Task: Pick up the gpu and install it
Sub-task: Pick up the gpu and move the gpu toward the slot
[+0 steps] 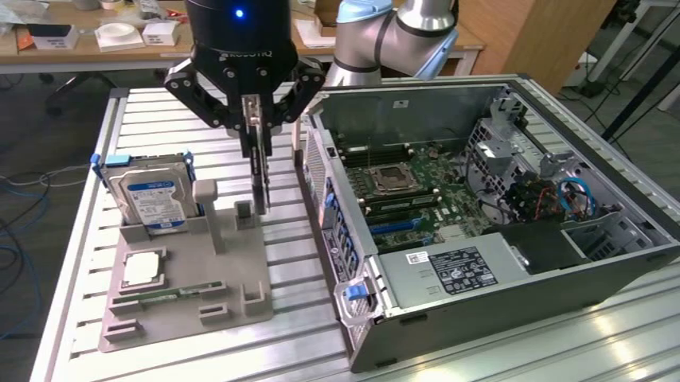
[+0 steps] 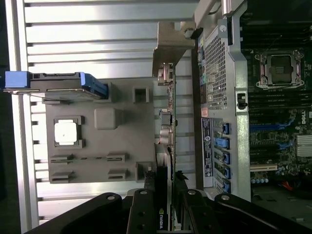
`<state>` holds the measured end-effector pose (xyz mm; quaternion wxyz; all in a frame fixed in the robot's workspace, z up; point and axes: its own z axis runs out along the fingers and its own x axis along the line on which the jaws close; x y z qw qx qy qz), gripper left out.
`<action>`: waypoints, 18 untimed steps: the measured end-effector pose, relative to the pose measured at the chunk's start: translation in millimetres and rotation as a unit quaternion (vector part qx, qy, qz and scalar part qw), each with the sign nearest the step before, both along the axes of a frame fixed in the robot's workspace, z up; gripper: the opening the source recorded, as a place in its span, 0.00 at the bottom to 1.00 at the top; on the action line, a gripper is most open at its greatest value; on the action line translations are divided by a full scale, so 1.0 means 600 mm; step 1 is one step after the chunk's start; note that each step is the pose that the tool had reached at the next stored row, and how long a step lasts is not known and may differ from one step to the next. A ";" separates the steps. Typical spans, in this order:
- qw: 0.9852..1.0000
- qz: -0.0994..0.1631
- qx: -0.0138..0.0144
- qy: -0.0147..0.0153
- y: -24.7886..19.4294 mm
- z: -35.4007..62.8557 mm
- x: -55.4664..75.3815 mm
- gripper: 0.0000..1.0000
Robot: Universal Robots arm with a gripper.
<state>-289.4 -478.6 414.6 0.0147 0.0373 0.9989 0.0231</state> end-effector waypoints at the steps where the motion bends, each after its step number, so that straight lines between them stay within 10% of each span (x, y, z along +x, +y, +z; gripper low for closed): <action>1: 1.000 0.000 0.000 0.000 0.0000 0.000 0.001 0.26; 18: 1.000 0.000 0.000 0.000 0.0000 0.000 0.016 0.26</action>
